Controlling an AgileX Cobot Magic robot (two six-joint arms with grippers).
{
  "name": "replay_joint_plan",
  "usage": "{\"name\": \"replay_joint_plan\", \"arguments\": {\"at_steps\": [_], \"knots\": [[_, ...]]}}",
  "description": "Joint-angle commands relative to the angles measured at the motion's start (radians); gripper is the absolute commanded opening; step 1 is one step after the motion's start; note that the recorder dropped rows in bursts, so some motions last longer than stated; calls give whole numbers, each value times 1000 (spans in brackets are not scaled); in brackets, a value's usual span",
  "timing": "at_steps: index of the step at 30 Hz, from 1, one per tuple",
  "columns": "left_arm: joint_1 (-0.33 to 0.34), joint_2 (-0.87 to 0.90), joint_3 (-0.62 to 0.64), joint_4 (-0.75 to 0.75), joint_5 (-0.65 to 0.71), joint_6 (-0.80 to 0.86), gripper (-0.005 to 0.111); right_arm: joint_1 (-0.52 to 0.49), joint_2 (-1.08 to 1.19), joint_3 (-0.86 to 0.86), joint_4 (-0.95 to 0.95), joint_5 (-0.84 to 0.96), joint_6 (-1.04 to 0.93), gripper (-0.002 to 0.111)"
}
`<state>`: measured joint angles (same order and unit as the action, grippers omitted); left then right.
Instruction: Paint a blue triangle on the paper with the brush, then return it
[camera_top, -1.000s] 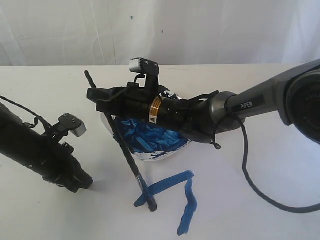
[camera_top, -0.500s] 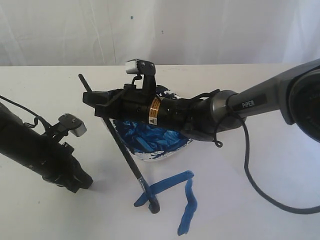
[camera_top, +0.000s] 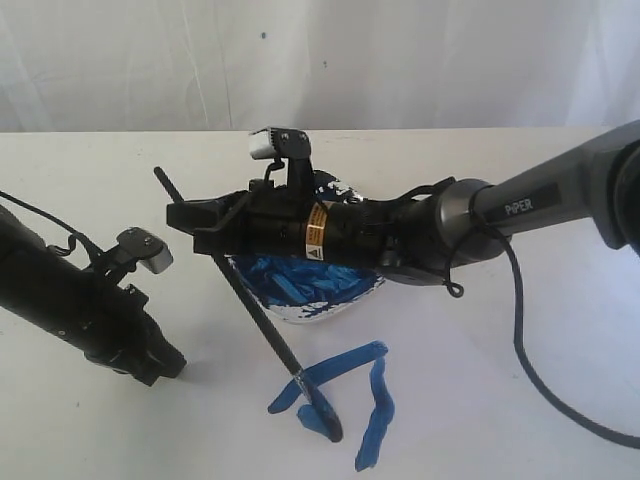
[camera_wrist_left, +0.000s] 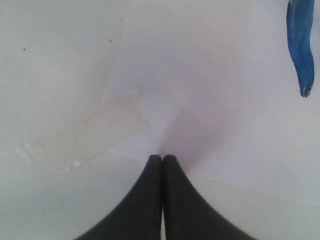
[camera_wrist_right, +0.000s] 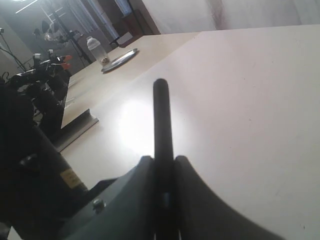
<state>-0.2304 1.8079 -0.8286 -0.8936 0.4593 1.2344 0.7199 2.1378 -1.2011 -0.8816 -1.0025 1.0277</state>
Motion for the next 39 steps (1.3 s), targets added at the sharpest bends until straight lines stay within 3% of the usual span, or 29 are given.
{"name": "replay_joint_plan", "arguments": {"at_steps": [1, 9, 15, 39], "knots": [[-2, 18, 17, 74, -23, 3, 0, -2, -32, 63, -10, 6, -18, 0], [-2, 18, 17, 76, -23, 3, 0, -13, -88, 117, 3, 13, -66, 0], [-2, 18, 17, 75, -21, 1, 0, -11, -86, 102, 178, -56, -135, 0], [-2, 18, 17, 75, -21, 1, 0, -11, 25, -33, 182, -23, -104, 0]]}}
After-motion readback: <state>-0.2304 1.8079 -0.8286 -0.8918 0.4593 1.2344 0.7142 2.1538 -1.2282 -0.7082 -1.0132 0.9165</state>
